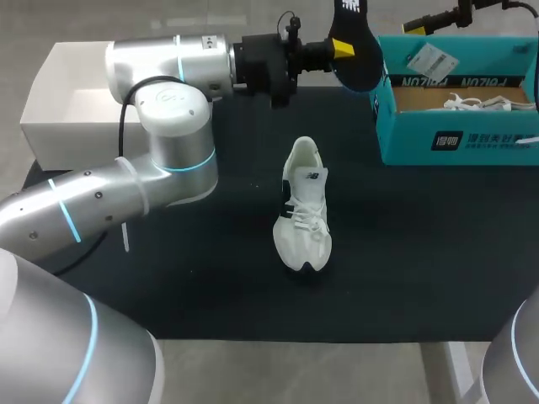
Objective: Take the shoe out of the shoebox, open the shoe tongue, remove and reinsert the insole, then place the shoe into the shoebox
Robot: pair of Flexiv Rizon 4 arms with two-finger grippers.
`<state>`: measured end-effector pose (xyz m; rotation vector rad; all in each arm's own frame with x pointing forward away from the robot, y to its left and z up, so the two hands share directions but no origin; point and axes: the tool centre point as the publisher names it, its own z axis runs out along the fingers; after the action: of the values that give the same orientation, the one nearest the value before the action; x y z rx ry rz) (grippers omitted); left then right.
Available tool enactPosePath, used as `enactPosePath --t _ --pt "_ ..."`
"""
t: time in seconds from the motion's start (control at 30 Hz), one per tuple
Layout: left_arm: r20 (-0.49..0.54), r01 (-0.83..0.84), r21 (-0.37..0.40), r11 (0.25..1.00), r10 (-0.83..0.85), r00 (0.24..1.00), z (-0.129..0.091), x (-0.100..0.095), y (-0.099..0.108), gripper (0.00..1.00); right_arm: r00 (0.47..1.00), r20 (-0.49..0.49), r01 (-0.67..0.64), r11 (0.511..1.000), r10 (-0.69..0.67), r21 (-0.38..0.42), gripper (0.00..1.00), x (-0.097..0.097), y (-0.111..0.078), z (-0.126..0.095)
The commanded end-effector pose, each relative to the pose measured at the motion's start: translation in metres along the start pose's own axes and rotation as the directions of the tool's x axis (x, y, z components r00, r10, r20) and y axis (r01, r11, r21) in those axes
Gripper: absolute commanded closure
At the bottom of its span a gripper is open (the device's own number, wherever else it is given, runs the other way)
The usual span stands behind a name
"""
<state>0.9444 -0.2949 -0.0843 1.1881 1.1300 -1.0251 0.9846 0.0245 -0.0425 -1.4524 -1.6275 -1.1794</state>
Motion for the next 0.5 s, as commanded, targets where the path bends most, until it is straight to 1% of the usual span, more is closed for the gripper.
enactPosePath --t 0.03,0.33,0.5 --pt "-0.001 -0.004 0.008 1.0 0.004 1.0 -0.01 -0.006 -0.002 1.0 0.999 -0.014 0.034 0.994 -0.035 -0.106 0.0 0.003 -0.015 0.0" --pt "0.011 0.012 0.011 1.0 -0.012 1.0 -0.031 -0.015 0.0 1.0 0.998 -0.035 0.055 0.991 -0.06 -0.122 0.0 0.012 -0.035 -0.007" --pt "0.016 0.023 0.021 1.0 -0.023 1.0 -0.039 -0.018 0.0 1.0 0.997 -0.045 0.064 0.989 -0.071 -0.132 0.0 0.016 -0.041 -0.009"
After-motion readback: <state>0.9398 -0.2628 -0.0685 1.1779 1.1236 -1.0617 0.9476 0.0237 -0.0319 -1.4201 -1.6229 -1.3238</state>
